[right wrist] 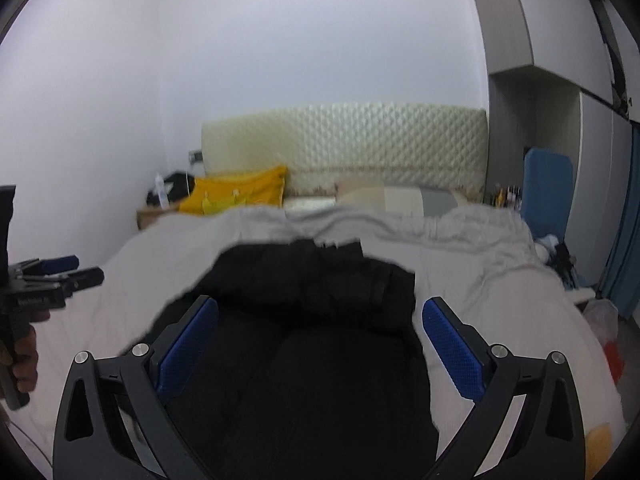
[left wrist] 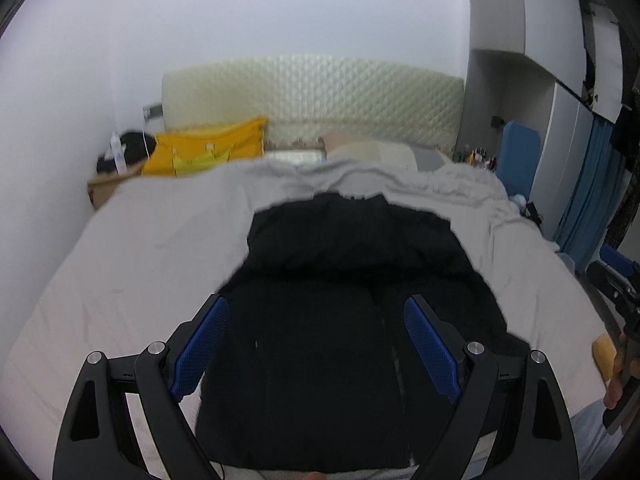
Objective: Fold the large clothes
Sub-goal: 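Grasp the jacket hem with both grippers, then lift the hem with both grippers and fold it toward the collar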
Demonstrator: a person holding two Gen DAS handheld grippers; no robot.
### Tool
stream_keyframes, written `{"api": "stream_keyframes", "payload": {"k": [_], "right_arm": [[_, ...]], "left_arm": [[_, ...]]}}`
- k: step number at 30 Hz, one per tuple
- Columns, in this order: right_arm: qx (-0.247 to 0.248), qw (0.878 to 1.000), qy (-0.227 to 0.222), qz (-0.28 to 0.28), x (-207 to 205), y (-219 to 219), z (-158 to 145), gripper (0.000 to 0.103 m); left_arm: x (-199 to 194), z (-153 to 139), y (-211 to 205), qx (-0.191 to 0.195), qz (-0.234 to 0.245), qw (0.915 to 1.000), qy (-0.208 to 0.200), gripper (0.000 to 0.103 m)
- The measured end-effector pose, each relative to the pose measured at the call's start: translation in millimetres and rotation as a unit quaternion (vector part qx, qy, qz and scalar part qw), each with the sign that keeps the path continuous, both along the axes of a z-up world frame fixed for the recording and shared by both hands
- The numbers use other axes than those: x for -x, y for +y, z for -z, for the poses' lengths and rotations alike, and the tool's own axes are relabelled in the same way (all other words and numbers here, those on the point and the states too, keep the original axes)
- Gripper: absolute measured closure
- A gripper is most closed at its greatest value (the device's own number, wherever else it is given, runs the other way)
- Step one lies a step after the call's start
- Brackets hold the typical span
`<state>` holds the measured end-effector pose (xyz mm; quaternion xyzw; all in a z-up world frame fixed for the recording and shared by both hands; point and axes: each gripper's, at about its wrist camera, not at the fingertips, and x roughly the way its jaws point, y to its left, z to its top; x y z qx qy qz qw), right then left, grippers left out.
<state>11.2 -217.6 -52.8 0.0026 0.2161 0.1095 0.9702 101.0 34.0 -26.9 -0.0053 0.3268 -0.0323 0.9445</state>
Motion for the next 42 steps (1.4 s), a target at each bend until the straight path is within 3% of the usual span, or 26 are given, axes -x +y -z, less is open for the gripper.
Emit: {"api": "stream_keyframes", "payload": {"k": [6, 13, 17, 21, 25, 28, 31, 33, 36, 38, 42], "right_arm": [[-0.042, 0.996, 0.073, -0.024, -11, -22, 58, 0.000], [-0.100, 0.976, 0.195, -0.021, -37, -71, 120, 0.001], [-0.143, 0.948, 0.284, 0.017, -54, -109, 162, 0.001], [-0.208, 0.920, 0.326, 0.060, -63, -143, 188, 0.000], [-0.253, 0.893, 0.366, 0.072, -73, -158, 215, 0.000], [-0.286, 0.872, 0.391, 0.066, -77, -161, 232, 0.000], [-0.314, 0.859, 0.403, 0.041, -78, -159, 240, 0.001], [-0.313, 0.860, 0.402, 0.018, -77, -153, 239, 0.000], [-0.310, 0.870, 0.383, -0.023, -75, -144, 228, 0.001], [-0.312, 0.873, 0.372, -0.044, -77, -136, 223, 0.002], [-0.338, 0.871, 0.344, -0.094, -74, -130, 214, 0.006]], "left_arm": [[-10, 62, 17, 0.018, -0.007, 0.9978, 0.063, 0.013], [-29, 114, 58, 0.069, -0.028, 0.9854, 0.153, 0.013], [-39, 138, 81, 0.102, -0.053, 0.9738, 0.197, 0.013], [-50, 159, 105, 0.119, -0.088, 0.9615, 0.231, 0.013], [-55, 174, 129, 0.168, -0.128, 0.9436, 0.255, 0.013], [-60, 183, 143, 0.157, -0.156, 0.9372, 0.270, 0.013], [-67, 186, 149, 0.111, -0.159, 0.9398, 0.281, 0.013], [-69, 195, 160, 0.116, -0.158, 0.9362, 0.292, 0.013], [-66, 211, 181, 0.155, -0.151, 0.9272, 0.306, 0.013], [-65, 222, 191, 0.192, -0.137, 0.9191, 0.315, 0.013], [-68, 233, 196, 0.305, -0.053, 0.9031, 0.298, 0.013]]}}
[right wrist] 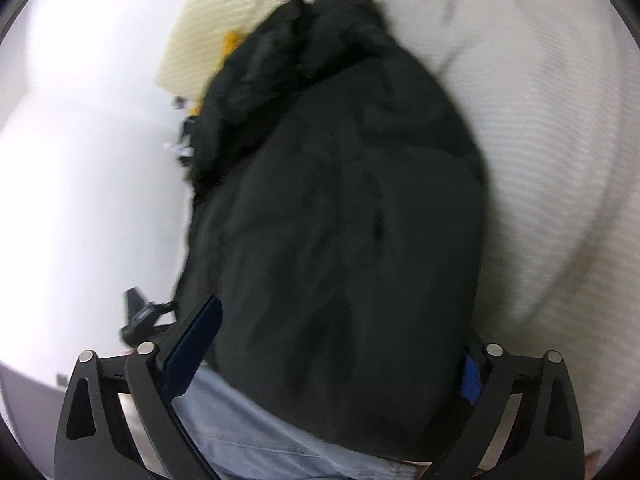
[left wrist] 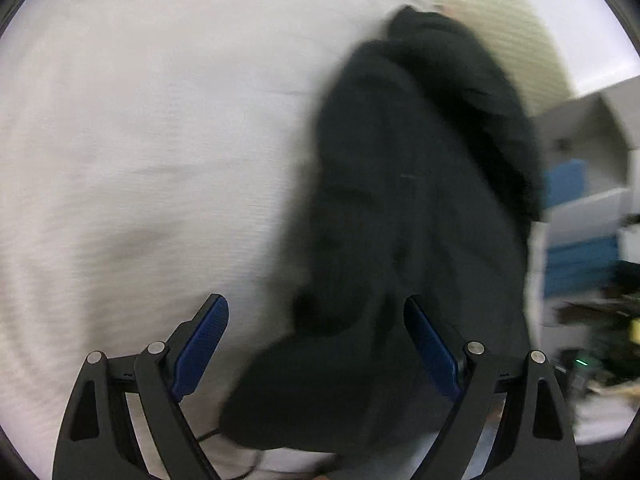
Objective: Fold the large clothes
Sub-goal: 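Lift the hem with both grippers and fold it toward the collar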
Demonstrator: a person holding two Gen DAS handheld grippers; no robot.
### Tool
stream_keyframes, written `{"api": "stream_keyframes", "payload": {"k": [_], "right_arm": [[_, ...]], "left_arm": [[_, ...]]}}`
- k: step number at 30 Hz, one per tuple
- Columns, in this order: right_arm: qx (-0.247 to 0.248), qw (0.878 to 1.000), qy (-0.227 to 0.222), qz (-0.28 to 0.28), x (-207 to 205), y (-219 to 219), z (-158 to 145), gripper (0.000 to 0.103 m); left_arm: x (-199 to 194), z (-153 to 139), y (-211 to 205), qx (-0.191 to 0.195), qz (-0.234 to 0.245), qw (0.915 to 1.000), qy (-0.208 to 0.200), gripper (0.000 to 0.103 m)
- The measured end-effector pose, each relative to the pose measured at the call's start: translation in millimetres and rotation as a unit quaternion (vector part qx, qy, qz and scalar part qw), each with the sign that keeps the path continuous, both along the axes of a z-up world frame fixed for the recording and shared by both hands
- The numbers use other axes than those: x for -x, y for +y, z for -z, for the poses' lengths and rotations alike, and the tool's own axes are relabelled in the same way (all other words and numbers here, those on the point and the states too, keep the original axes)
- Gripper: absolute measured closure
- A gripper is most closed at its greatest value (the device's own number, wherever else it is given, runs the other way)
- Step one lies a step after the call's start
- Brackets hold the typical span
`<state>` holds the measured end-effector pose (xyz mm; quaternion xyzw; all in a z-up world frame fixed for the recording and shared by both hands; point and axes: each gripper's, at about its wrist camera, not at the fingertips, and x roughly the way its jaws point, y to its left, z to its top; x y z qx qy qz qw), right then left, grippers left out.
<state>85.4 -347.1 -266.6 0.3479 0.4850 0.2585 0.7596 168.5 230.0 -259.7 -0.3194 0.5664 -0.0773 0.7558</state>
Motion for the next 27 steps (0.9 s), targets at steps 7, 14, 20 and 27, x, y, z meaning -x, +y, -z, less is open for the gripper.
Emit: {"api": "stream_keyframes", "payload": {"k": [7, 14, 20, 27], "right_arm": [[-0.018, 1.000, -0.011, 0.015, -6, 2, 2, 0.007], [0.030, 0.999, 0.009, 0.028, -15, 2, 13, 0.007], [-0.013, 0.999, 0.032, 0.003, -23, 10, 23, 0.007], [-0.012, 0.998, 0.026, -0.052, -29, 25, 16, 0.008]], "left_arm": [[-17, 5, -14, 0.074, 0.068, 0.9943, -0.038, 0.013], [-33, 22, -15, 0.114, 0.090, 0.9891, -0.024, 0.015], [-43, 21, -36, 0.127, 0.161, 0.9783, -0.029, 0.024], [-46, 5, -74, 0.108, 0.216, 0.9698, -0.032, 0.031]]}}
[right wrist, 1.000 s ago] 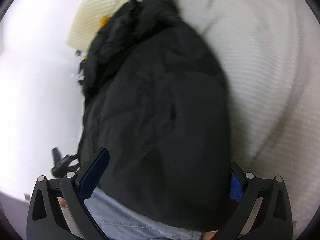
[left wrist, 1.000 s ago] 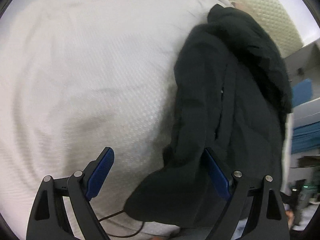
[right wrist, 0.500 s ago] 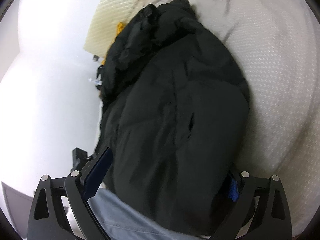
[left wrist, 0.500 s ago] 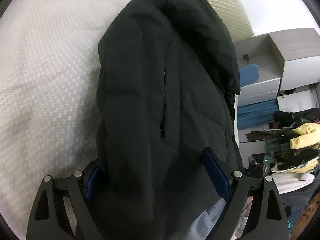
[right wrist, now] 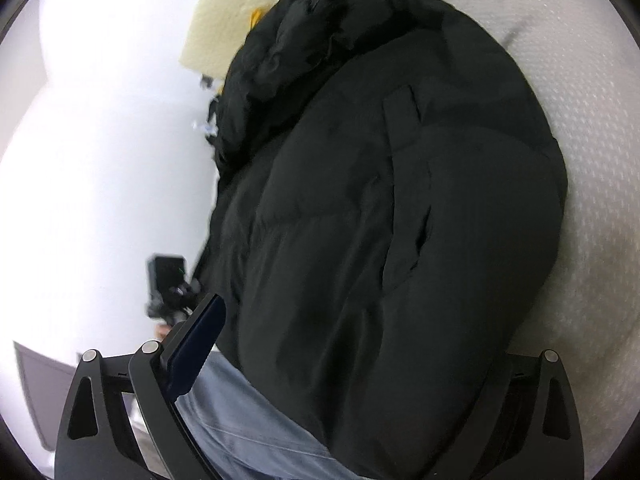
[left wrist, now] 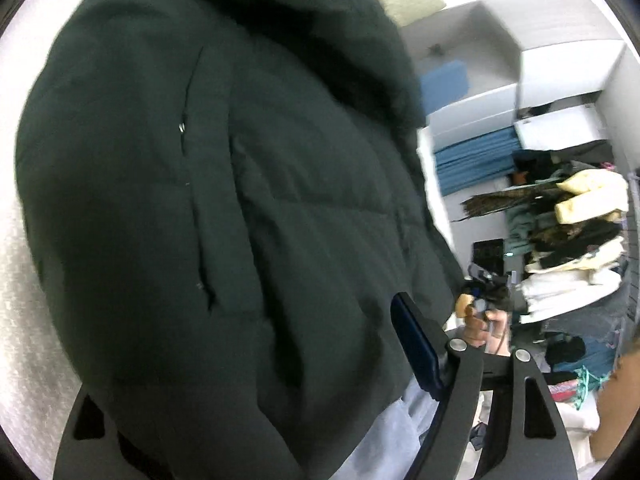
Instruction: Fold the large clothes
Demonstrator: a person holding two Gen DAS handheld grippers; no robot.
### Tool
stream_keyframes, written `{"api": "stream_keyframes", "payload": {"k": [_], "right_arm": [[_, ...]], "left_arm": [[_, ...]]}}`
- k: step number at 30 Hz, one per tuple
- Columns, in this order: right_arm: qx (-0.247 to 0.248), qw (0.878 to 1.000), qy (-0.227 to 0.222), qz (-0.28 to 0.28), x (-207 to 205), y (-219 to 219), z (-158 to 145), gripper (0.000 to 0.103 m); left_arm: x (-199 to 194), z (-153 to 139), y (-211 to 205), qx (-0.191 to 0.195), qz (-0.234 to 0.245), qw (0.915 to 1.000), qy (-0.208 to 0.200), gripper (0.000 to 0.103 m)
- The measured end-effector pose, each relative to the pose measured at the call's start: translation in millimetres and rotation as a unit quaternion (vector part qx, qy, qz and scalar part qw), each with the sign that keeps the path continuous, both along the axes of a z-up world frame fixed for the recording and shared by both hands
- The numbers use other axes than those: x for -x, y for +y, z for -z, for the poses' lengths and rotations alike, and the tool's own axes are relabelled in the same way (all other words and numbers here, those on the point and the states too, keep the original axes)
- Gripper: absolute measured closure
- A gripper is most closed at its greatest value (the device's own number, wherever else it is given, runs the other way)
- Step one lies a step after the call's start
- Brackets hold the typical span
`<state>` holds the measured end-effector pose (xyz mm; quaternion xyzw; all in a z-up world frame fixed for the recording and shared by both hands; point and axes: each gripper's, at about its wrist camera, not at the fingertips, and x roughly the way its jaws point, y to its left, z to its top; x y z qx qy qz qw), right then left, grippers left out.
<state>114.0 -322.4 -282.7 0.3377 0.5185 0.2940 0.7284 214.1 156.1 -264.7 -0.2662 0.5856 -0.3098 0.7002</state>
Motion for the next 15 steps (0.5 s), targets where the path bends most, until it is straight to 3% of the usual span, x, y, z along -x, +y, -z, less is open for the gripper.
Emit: {"api": "stream_keyframes", "payload": {"k": [3, 5, 8, 11, 15], "right_arm": [[-0.001, 1.000, 0.010, 0.008, 1, -6, 2, 0.023], [0.003, 1.000, 0.011, 0.015, 0, -8, 2, 0.049], [0.008, 1.000, 0.002, 0.026, 3, -14, -2, 0.078], [0.015, 0.999, -0.039, 0.027, 9, -15, -19, 0.091], [0.026, 0.994, -0.100, 0.026, 22, -16, -44, 0.095]], "left_arm": [[-2, 2, -6, -0.025, -0.010, 0.9994, 0.022, 0.039], [2, 2, -1, -0.028, -0.030, 0.9987, 0.031, 0.045], [7, 0, 5, -0.048, -0.053, 0.9968, 0.036, 0.063], [16, -12, 10, -0.080, -0.069, 0.9943, 0.014, 0.078], [29, -39, 14, -0.100, -0.102, 0.9895, -0.024, 0.090]]}}
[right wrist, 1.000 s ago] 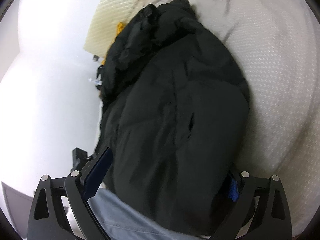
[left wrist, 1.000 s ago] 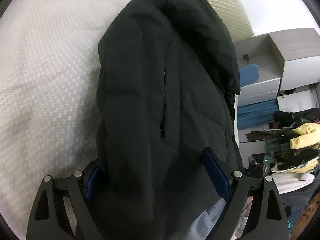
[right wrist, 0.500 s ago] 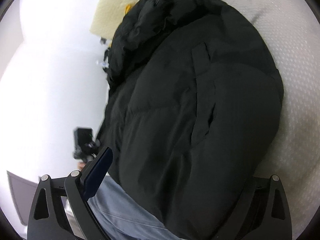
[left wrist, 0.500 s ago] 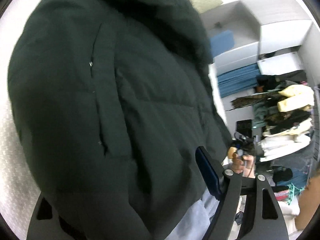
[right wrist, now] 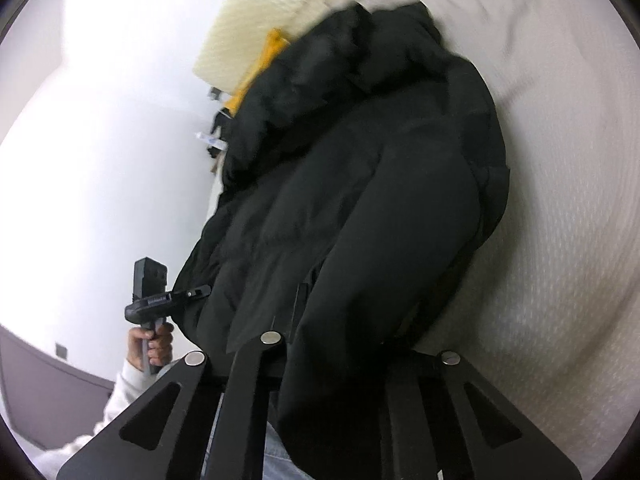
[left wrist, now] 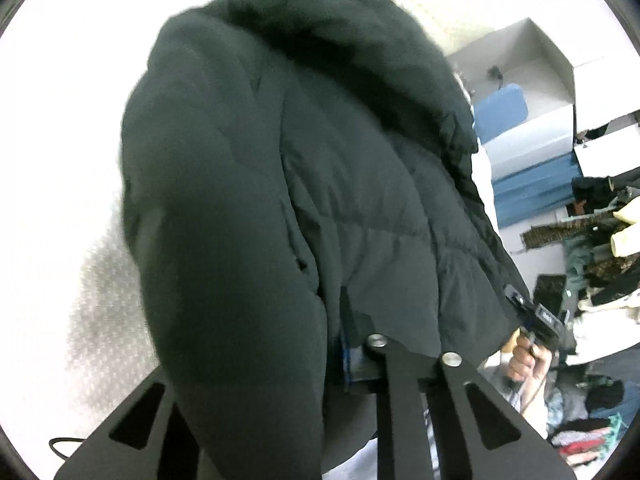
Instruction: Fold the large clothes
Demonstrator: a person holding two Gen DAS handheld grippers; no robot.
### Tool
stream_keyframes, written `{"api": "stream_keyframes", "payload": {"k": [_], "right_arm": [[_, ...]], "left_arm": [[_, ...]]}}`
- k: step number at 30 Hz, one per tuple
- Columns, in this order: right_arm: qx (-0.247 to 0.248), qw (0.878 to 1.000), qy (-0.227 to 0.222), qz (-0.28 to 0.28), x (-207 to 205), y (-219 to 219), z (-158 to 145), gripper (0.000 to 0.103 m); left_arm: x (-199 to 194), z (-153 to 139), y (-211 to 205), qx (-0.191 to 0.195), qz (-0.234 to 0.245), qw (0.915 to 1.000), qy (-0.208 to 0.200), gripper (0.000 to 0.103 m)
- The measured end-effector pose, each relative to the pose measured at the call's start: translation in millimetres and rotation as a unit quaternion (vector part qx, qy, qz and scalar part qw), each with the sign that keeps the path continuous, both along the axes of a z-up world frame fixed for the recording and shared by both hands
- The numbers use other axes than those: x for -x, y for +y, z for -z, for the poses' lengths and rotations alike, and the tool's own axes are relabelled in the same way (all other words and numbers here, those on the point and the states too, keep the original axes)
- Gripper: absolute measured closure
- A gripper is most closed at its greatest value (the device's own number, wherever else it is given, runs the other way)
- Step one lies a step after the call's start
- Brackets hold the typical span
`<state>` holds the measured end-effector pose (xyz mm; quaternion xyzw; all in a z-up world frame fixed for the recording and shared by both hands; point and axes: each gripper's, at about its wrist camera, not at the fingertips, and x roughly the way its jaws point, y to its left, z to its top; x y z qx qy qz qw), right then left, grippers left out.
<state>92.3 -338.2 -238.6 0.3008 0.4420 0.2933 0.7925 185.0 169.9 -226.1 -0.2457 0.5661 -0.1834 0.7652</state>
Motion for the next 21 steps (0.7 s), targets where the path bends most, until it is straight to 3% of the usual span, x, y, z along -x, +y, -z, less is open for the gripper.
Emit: {"api": "stream_keyframes", "payload": {"k": [5, 7, 16, 21], "right_arm": [[-0.022, 0.998, -0.057, 0.029, 25, -20, -26, 0.098], [-0.031, 0.996, -0.077, 0.033, 32, -24, -36, 0.098], [-0.085, 0.984, -0.150, 0.042, 68, -41, -83, 0.098], [-0.081, 0.978, -0.191, 0.033, 109, -41, -121, 0.098]], "left_arm": [[22, -25, 1, 0.016, -0.036, 0.9987, -0.033, 0.094], [33, -36, 8, 0.043, -0.050, 0.9969, -0.042, 0.095], [89, -104, 34, 0.096, -0.060, 0.9890, -0.094, 0.096], [141, -139, 60, 0.116, -0.049, 0.9853, -0.116, 0.096]]}}
